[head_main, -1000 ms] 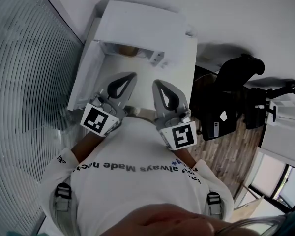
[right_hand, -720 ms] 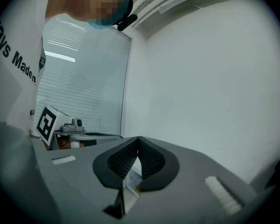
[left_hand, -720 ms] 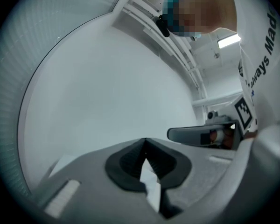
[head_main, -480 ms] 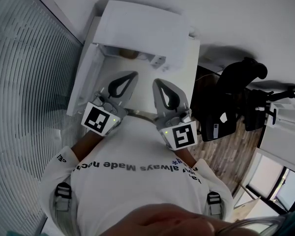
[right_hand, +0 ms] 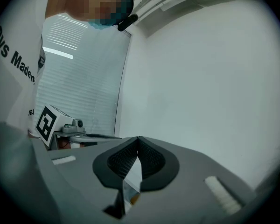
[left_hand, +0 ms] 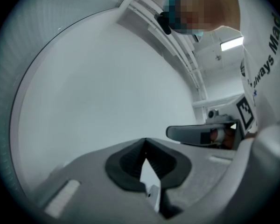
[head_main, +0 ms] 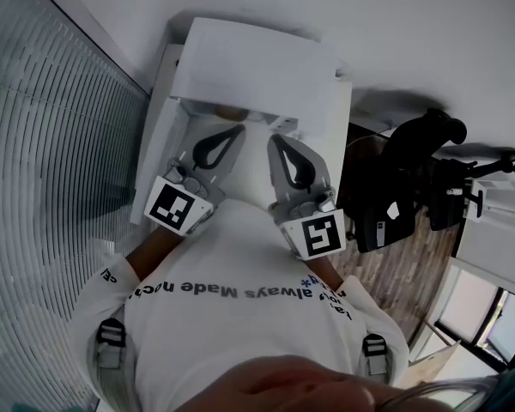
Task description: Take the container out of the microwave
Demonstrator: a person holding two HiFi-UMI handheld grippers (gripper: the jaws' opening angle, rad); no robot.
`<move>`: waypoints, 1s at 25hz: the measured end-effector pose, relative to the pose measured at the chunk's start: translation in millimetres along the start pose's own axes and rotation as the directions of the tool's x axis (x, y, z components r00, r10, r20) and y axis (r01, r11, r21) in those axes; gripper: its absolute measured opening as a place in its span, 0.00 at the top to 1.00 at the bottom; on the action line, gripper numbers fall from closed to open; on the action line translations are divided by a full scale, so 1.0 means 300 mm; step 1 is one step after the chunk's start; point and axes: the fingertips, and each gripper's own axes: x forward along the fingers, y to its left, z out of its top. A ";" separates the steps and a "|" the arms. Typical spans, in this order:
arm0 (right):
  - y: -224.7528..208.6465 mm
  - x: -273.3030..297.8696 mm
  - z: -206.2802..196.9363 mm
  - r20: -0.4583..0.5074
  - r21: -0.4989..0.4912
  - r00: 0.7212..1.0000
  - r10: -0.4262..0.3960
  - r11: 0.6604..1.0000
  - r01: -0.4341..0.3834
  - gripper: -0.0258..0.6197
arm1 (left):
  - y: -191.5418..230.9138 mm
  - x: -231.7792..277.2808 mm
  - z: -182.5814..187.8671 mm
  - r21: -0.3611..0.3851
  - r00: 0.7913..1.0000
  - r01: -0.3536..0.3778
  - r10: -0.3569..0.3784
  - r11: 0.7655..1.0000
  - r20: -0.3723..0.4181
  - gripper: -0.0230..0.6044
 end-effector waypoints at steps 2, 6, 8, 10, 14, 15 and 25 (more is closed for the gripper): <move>-0.005 0.024 -0.001 -0.001 0.001 1.000 -0.003 1.000 0.003 0.96 | 0.024 0.009 0.005 -0.006 1.000 0.003 -0.003 1.000 -0.001 0.96; -0.015 0.049 -0.013 -0.016 0.012 1.000 -0.005 1.000 0.005 0.96 | 0.054 0.021 -0.001 0.009 1.000 0.014 -0.014 1.000 -0.014 0.96; -0.026 0.060 -0.029 -0.025 0.017 1.000 -0.011 1.000 0.011 0.96 | 0.063 0.032 -0.009 -0.007 1.000 0.013 -0.013 1.000 -0.014 0.96; -0.032 0.067 -0.048 -0.035 0.017 0.999 -0.017 1.000 0.018 0.96 | 0.066 0.037 -0.021 -0.027 1.000 0.013 -0.013 1.000 -0.014 0.96; -0.030 0.081 -0.083 -0.061 0.024 0.998 -0.017 1.000 0.018 0.96 | 0.082 0.029 -0.066 -0.051 0.999 0.005 -0.007 0.999 -0.039 0.96; -0.031 0.083 -0.099 -0.073 0.024 0.997 -0.016 1.000 0.018 0.96 | 0.087 0.027 -0.081 -0.057 0.999 0.002 -0.004 0.998 -0.044 0.96; -0.033 0.086 -0.265 -0.171 0.051 0.985 -0.023 0.998 0.033 0.96 | 0.119 0.004 -0.259 -0.092 0.991 -0.041 0.029 0.995 -0.128 0.96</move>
